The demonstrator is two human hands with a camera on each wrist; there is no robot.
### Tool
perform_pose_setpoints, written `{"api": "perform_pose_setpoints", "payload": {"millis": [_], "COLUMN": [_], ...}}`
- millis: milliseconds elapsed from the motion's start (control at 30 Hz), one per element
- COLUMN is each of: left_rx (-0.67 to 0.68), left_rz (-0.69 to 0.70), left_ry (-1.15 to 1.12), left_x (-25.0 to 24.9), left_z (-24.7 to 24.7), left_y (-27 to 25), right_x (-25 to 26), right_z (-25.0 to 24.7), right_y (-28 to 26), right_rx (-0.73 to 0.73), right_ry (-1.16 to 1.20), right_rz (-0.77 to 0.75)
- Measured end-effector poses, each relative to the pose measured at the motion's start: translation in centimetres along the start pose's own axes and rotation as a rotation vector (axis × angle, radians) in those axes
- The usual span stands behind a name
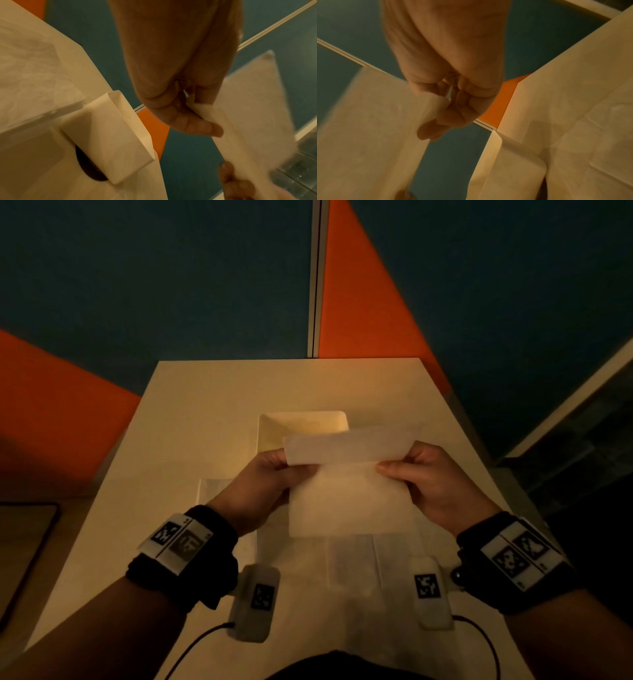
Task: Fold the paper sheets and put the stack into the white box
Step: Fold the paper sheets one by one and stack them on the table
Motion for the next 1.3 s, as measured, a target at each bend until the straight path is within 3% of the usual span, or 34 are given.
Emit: {"api": "perform_pose_setpoints", "payload": {"millis": [167, 300, 633, 767, 867, 967, 1067, 1167, 1300], "left_rx": [0.251, 0.473, 0.434, 0.265, 0.03, -0.186, -0.344, -0.441, -0.477], "left_rz": [-0.134, -0.257, -0.246, -0.19, -0.093, -0.045, -0.039, -0.054, -0.11], "left_ry": [0.065, 0.024, 0.142, 0.129, 0.116, 0.159, 0.212, 0.335, 0.626], "left_x": [-1.2, -1.7, -0.7, -0.6, -0.4, -0.1, 0.5, 1.4, 2.5], "left_z": [-1.0, -0.9, -0.2, -0.8, -2.7, -5.0, -7.1, -9.0, -10.2], "left_y": [-0.5, -1.1, -0.6, -0.9, -1.4, -2.4, -3.6, -4.4, -5.0], "right_x": [1.7, 3.2, 4.7, 3.8, 1.4, -2.7, -6.8, -9.4, -10.9], "right_z": [-0.9, -0.3, 3.3, 3.3, 1.7, 0.1, -0.7, -0.6, 0.0], "right_y": [-0.1, 0.1, 1.5, 2.6, 4.2, 5.6, 6.2, 6.2, 5.9], "right_rx": [0.001, 0.108, 0.438, 0.445, 0.294, 0.17, 0.214, 0.288, 0.277], "right_ry": [-0.149, -0.332, -0.639, -0.469, -0.435, -0.724, -1.046, -1.27, -1.468], "right_rz": [-0.053, -0.066, -0.203, -0.137, -0.015, 0.069, 0.15, 0.239, 0.198]}}
Point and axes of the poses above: each hand's wrist, its own y-axis towards the middle knuckle, its own z-axis out of the palm, x = y × z, the point moved 2 cm from there along y, towards the middle knuckle, and after that the axes turned 11 degrees about -y, right-handed, at the moved point
